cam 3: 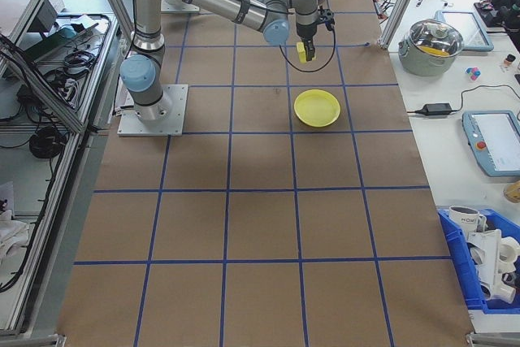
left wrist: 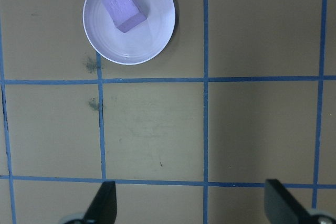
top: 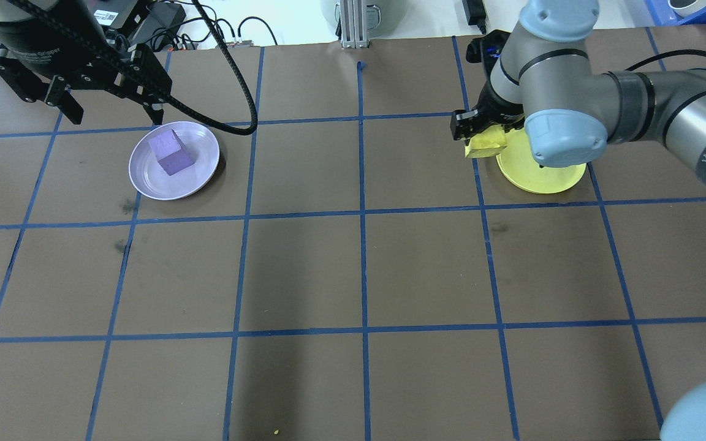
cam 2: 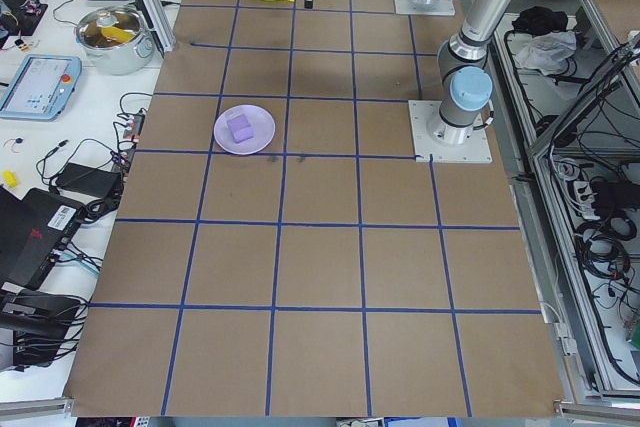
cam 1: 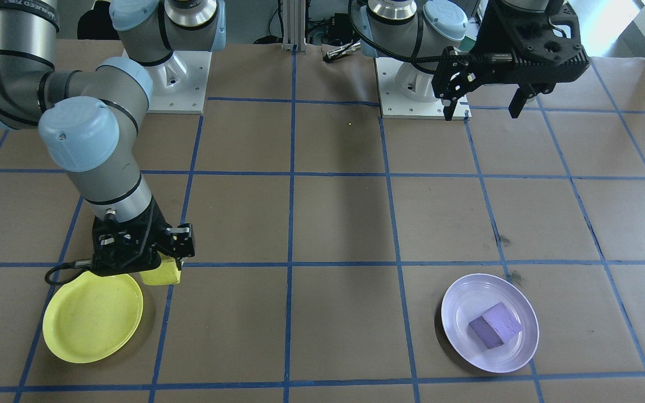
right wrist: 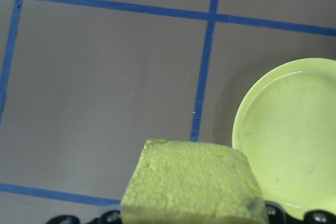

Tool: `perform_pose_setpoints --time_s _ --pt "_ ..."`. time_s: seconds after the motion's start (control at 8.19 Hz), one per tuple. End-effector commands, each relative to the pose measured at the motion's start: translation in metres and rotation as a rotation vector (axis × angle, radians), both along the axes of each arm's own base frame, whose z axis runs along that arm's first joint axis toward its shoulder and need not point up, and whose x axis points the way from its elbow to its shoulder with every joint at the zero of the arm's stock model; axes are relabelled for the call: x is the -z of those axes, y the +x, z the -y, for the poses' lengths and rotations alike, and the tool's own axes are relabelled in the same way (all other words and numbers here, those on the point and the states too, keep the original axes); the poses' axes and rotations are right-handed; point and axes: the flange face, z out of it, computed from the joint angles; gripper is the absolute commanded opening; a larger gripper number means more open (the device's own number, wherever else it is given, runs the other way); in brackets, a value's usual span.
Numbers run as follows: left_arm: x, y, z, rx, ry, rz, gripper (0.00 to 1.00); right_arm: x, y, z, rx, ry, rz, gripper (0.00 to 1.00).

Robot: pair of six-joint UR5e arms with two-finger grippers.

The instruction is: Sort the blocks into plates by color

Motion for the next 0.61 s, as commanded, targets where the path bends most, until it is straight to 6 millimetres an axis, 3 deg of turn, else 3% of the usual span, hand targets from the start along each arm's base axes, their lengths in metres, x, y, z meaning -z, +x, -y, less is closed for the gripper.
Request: perform_pose_setpoints --time_s 0.0,0.24,0.49 --pt "-0.008 -0.003 0.006 -0.001 -0.010 -0.046 1.00 0.014 -0.067 0.024 0.018 -0.016 -0.071 0.00" --pt "-0.011 -0.006 0.001 0.001 -0.016 -0.068 1.00 0.022 -0.128 0.052 -0.026 -0.062 -0.104 0.00" --pt "-0.009 -0.005 -0.004 0.003 0.015 -0.064 1.00 0.044 -0.134 0.060 -0.048 -0.033 -0.100 0.00"
